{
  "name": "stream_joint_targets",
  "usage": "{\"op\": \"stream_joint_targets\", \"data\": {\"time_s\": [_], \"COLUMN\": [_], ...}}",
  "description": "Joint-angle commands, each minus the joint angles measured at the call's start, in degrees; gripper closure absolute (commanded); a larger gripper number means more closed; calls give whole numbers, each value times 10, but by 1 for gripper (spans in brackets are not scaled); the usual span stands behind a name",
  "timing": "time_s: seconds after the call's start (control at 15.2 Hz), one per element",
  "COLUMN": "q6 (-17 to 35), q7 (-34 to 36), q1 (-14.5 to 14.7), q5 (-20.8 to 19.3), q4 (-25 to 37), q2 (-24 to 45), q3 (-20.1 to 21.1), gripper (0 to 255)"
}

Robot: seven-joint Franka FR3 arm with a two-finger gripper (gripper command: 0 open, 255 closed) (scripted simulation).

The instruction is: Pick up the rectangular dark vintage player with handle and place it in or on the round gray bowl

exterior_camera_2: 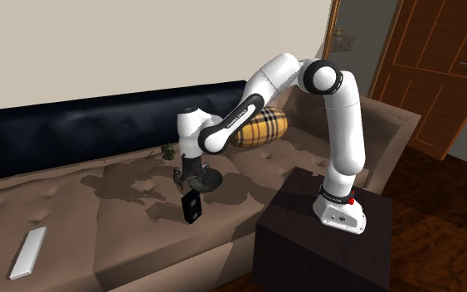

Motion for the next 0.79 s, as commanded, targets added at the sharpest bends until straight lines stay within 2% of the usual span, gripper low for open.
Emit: {"op": "stream_joint_targets", "data": {"time_s": [0.0, 0.4, 0.73], "q6": [11, 44, 44], "q7": [9, 20, 20], "q1": [6, 15, 15], "q5": [-9, -26, -26], "q4": [6, 0, 0], "q2": [16, 46, 46], "q3": [-5, -14, -14], "gripper": [0, 0, 0]}}
